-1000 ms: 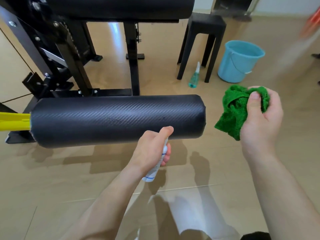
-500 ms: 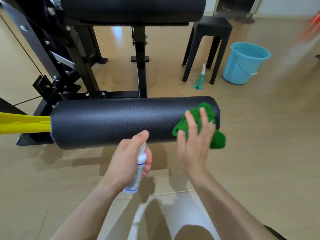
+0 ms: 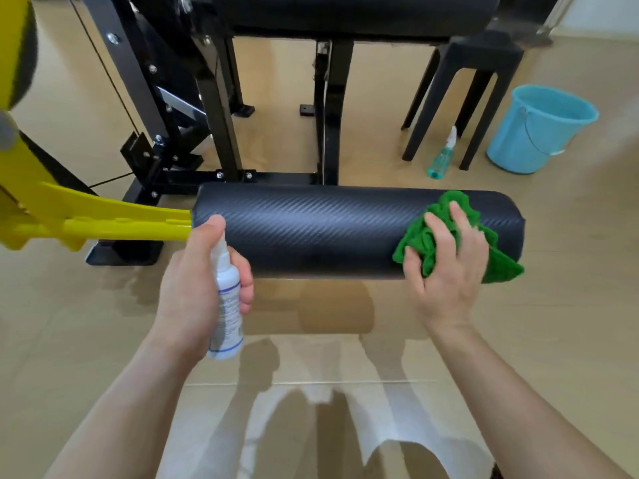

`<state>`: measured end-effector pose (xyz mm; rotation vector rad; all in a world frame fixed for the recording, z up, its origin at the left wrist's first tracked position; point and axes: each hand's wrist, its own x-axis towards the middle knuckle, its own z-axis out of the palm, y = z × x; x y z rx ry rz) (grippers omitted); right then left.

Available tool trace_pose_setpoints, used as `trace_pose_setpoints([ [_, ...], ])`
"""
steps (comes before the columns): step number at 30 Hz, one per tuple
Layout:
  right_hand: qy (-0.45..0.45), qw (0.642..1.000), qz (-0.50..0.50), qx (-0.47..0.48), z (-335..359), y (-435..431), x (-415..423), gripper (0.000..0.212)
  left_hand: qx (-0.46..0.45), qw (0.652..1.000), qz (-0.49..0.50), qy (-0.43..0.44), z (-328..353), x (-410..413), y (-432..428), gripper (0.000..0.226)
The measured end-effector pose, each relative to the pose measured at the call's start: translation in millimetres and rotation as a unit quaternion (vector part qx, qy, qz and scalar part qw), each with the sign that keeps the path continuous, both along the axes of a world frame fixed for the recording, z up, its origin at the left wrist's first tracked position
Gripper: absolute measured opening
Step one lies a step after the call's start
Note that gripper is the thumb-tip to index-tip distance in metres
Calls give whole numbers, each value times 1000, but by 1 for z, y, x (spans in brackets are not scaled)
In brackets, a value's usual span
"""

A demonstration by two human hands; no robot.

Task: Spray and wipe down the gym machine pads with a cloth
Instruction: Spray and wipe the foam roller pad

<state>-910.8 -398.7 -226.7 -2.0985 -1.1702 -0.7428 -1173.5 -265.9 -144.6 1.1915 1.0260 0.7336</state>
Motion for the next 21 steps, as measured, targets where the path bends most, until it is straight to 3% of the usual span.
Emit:
trace_pose_setpoints([
  [4, 6, 999, -5, 32, 9, 60, -58, 37, 2, 999, 42, -6, 5, -23, 9, 64],
  [10, 5, 996, 83, -41, 42, 160, -165, 36, -14, 993, 108, -39, 10, -37, 18, 62],
  [13, -48, 983, 155, -86, 50, 199, -205, 22, -14, 990, 122, -73, 17, -38, 23, 63],
  [15, -108, 971, 182, -108, 48, 202, -202, 22, -14, 989, 126, -76, 15, -38, 23, 66],
  [18, -133, 963, 199, -125, 38, 152, -161, 44, -25, 991, 116, -55, 8, -35, 19, 69],
  [21, -141, 974, 134, -116, 24, 83, -89, 47, -13, 996, 84, -30, 5, -25, 15, 65],
])
